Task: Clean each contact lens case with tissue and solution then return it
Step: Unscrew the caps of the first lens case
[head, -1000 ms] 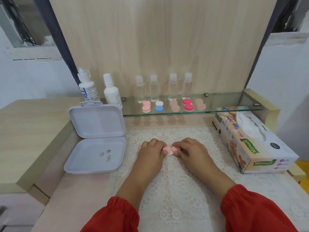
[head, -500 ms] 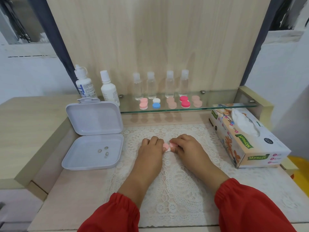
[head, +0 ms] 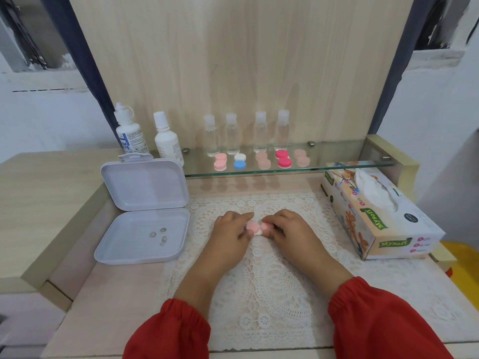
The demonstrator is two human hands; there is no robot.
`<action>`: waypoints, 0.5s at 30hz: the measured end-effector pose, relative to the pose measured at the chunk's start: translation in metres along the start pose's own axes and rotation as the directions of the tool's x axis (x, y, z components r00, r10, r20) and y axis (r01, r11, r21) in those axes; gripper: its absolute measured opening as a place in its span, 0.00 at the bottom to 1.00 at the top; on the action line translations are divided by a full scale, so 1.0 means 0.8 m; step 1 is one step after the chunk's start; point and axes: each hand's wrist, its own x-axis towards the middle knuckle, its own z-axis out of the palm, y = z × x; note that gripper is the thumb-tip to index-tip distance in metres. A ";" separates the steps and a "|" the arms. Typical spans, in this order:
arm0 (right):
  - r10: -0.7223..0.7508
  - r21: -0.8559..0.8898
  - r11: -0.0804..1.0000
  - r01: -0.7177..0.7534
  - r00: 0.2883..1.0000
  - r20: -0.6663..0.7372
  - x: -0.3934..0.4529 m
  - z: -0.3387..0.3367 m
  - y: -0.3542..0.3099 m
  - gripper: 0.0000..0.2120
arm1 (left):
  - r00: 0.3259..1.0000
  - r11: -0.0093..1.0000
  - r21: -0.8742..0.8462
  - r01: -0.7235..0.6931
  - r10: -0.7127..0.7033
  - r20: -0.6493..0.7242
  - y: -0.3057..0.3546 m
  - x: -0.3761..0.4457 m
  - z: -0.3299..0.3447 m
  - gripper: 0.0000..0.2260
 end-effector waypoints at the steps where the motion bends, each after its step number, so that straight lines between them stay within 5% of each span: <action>1: -0.003 0.004 1.000 0.003 1.000 0.000 0.000 0.000 0.000 0.14 | 1.000 1.000 -0.028 -0.005 0.005 0.005 -0.002 0.001 -0.001 0.16; 8: -0.010 0.017 1.000 0.010 1.000 0.003 0.000 0.000 0.001 0.14 | 0.995 0.997 0.071 0.030 -0.023 -0.094 0.003 0.001 0.008 0.14; 11: -0.013 0.013 1.000 0.013 1.000 0.007 0.000 0.000 0.002 0.14 | 1.000 0.999 -0.051 0.015 -0.016 -0.024 -0.002 -0.001 0.002 0.17; 15: -0.013 0.011 1.000 0.013 1.000 0.004 0.000 0.001 0.002 0.13 | 0.997 0.998 -0.048 0.027 -0.031 -0.072 0.001 0.002 0.004 0.09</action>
